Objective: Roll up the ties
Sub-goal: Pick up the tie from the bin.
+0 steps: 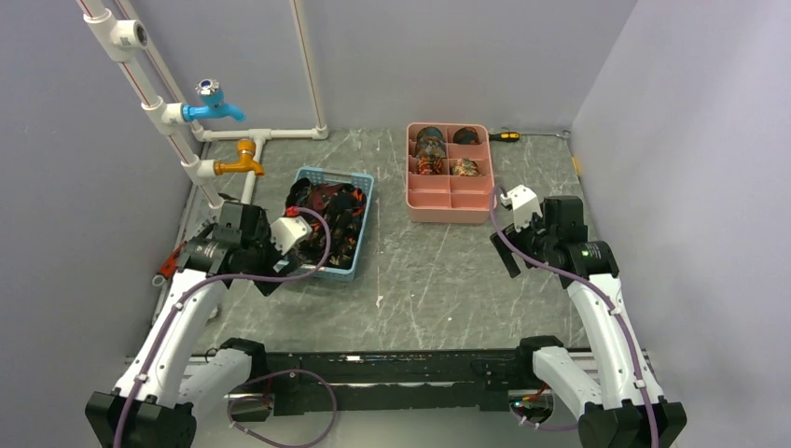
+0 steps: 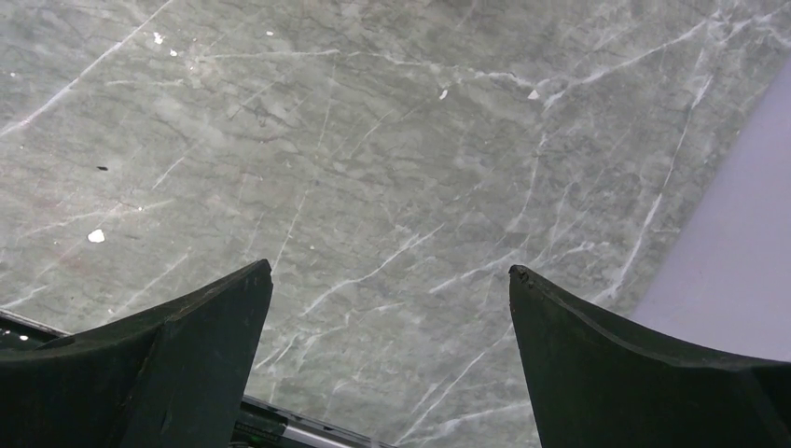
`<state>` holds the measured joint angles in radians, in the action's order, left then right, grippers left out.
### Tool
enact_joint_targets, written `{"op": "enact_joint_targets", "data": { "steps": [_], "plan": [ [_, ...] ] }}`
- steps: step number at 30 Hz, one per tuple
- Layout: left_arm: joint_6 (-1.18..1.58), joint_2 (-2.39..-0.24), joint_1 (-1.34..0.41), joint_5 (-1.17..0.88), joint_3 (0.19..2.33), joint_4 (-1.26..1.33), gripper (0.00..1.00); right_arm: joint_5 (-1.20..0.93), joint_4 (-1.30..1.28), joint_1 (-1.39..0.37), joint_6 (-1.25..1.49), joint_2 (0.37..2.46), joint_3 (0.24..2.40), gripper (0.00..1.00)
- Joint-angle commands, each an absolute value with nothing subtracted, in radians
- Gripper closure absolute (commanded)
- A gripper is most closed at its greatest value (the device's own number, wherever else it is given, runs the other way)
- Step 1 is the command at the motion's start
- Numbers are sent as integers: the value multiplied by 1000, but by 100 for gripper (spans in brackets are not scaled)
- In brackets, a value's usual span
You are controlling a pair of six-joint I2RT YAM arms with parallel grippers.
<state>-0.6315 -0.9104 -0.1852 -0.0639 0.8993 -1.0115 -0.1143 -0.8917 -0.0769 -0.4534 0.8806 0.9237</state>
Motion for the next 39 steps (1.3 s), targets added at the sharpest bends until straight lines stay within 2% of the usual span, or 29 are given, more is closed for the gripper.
{"op": "enact_joint_targets", "data": {
  "steps": [1,11,14,18,22,35,37,39],
  "plan": [
    [-623,-964,-250,-112,1021,-973,1,-161,-895,-72,-447,885,977,0],
    [-687,-1246,-433,-179,1275,-933,2,-198,-912,-72,-441,917,1016,0],
    [-686,-1319,-455,-209,1303,-916,11,-198,-915,-69,-438,914,1028,0],
    [-678,-1403,-489,-213,1303,-891,24,-200,-920,-57,-438,911,1035,0],
    [-668,-1456,-497,-158,1275,-821,32,-193,-926,-53,-443,910,1037,0],
    [-689,-1580,-498,-63,1182,-709,36,-189,-921,-47,-445,915,1025,0],
    [-688,-1595,-498,-70,1180,-703,43,-190,-919,-47,-447,916,1025,0],
    [-676,-1605,-498,-87,1191,-715,57,-185,-919,-46,-447,915,1024,0]
  ]
}}
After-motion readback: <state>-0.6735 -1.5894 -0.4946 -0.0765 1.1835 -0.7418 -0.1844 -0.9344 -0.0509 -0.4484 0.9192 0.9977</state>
